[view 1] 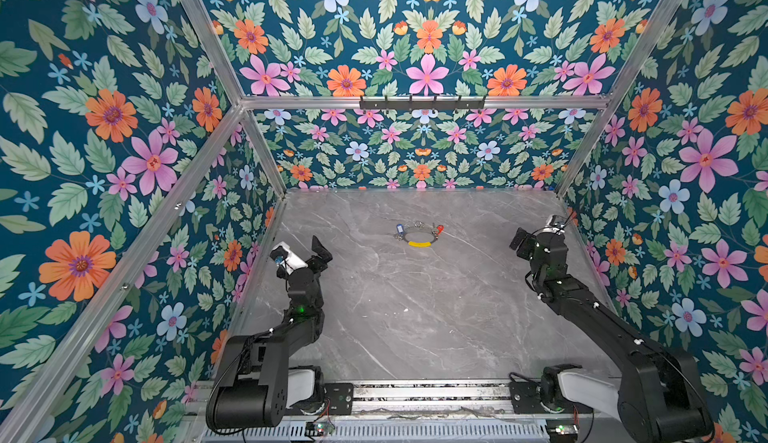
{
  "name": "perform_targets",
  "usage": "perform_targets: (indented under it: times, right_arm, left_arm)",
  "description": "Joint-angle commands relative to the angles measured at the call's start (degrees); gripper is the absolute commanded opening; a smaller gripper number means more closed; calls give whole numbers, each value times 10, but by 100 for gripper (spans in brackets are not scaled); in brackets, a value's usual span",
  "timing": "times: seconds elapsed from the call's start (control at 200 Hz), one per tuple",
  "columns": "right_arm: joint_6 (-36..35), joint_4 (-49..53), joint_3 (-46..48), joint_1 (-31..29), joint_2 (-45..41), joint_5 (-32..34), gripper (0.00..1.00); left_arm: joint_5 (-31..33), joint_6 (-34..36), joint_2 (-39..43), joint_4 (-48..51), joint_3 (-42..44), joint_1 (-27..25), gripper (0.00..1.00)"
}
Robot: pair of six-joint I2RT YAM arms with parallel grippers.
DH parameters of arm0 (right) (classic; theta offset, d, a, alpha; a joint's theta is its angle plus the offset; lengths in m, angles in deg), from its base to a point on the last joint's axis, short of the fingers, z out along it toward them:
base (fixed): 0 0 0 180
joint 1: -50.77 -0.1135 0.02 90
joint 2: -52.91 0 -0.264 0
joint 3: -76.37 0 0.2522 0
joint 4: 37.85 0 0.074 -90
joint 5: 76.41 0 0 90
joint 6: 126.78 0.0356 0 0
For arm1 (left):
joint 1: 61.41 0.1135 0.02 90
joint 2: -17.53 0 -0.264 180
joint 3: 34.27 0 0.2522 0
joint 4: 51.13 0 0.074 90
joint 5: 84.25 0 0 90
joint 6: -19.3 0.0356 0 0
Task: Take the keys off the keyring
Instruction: 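Move both grippers forward toward the metal keyring on the table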
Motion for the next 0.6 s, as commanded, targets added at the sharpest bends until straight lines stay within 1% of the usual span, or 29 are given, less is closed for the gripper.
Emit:
perform_targets:
  times: [0.0, 0.03, 0.13, 0.205, 0.28, 0.33, 0.395, 0.445, 0.555, 0.595]
  right_arm:
    - [107, 49, 7, 16, -18, -62, 99]
    - [102, 43, 10, 20, -20, -90, 99]
    - [103, 19, 19, 21, -25, -140, 99]
    - [97, 4, 23, 20, -28, -199, 99]
    - [82, 19, 12, 18, -24, -248, 99]
    - [77, 39, 3, 13, -22, -262, 99]
    - [63, 59, -5, -2, -18, -276, 96]
    - [53, 81, -12, -15, -15, -281, 94]
    - [53, 109, -24, -43, 5, -295, 92]
    - [47, 109, -28, -55, 16, -306, 90]
  left_arm:
    - [-1, -157, 12, -19, 9, 5, 100]
    - [-18, -163, 14, -4, 2, 7, 100]
    - [-99, -158, 12, 70, -44, 14, 100]
    - [-127, -165, -5, 104, -73, 16, 100]
    - [-172, -173, -25, 66, -71, 17, 100]
    - [-211, -187, -37, 15, -59, 20, 100]
    - [-252, -215, -58, -35, -53, 22, 100]
    - [-288, -240, -70, -35, -64, 24, 100]
    - [-369, -252, -99, 1, -103, 20, 100]
    - [-389, -255, -110, -4, -109, 13, 96]
